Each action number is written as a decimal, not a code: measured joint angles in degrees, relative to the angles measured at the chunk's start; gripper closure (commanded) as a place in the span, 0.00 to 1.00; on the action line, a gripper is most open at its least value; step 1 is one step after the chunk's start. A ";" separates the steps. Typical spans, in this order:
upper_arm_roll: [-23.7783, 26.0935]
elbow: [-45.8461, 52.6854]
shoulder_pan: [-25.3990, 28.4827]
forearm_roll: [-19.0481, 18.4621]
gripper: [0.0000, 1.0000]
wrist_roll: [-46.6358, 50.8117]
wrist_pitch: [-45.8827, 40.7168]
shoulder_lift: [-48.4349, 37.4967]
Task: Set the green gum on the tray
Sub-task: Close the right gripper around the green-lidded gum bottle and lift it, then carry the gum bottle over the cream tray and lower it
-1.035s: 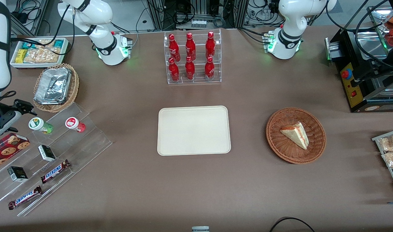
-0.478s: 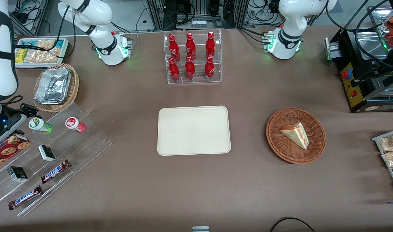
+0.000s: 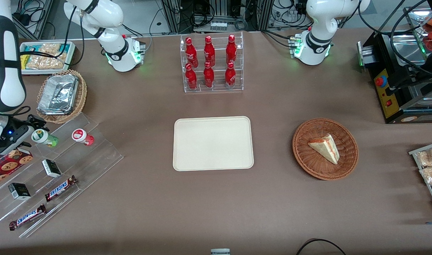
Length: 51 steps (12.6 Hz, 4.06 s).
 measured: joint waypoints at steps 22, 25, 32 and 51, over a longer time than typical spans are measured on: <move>2.60 9.37 43.11 1.02 1.00 81.06 -14.65 -0.37; 2.54 15.51 48.84 4.26 1.00 94.18 -13.29 5.95; 2.53 25.31 58.03 6.39 1.00 114.35 -1.31 22.09; 2.51 26.64 61.05 6.48 0.00 119.59 9.14 32.24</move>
